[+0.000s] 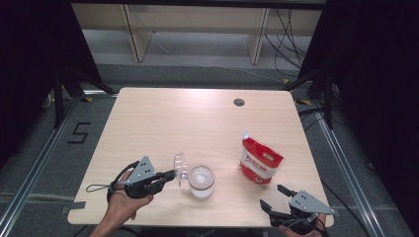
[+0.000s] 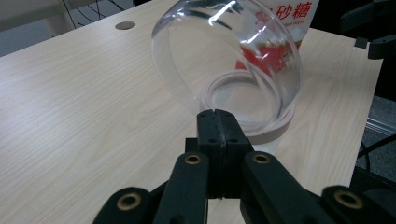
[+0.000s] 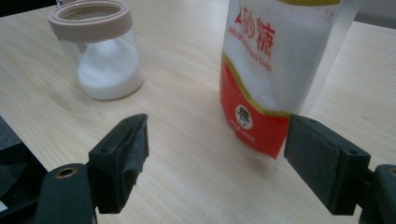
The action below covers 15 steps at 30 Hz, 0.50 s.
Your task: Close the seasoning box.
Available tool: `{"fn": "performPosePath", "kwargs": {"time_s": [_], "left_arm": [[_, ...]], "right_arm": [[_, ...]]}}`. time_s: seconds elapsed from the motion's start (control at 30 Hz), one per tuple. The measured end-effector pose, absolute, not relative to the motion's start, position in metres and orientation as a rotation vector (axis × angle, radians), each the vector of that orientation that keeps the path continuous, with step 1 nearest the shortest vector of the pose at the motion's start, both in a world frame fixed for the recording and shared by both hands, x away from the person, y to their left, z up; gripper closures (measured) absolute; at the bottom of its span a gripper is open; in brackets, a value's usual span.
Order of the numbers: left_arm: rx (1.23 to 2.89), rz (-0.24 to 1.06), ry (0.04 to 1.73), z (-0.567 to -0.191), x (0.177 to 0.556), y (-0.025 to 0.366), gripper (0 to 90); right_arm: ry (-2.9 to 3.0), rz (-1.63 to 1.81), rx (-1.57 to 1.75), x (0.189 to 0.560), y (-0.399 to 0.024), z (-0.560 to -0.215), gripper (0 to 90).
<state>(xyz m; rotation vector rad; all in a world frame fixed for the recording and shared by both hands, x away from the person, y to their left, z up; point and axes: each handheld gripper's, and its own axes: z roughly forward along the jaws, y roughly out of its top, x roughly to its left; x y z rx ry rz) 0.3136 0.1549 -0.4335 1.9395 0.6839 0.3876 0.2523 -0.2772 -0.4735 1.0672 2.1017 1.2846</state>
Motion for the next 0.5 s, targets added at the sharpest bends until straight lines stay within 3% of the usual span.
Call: {"fn": "performPosePath", "kwargs": {"time_s": [0.5], "left_arm": [[1.942, 0.391, 0.665, -0.4310, 0.3134, 0.1505, 89.2]], "right_arm": [[2.103, 1.282, 1.062, 0.2525, -0.2771, -0.4735, 23.0]]}}
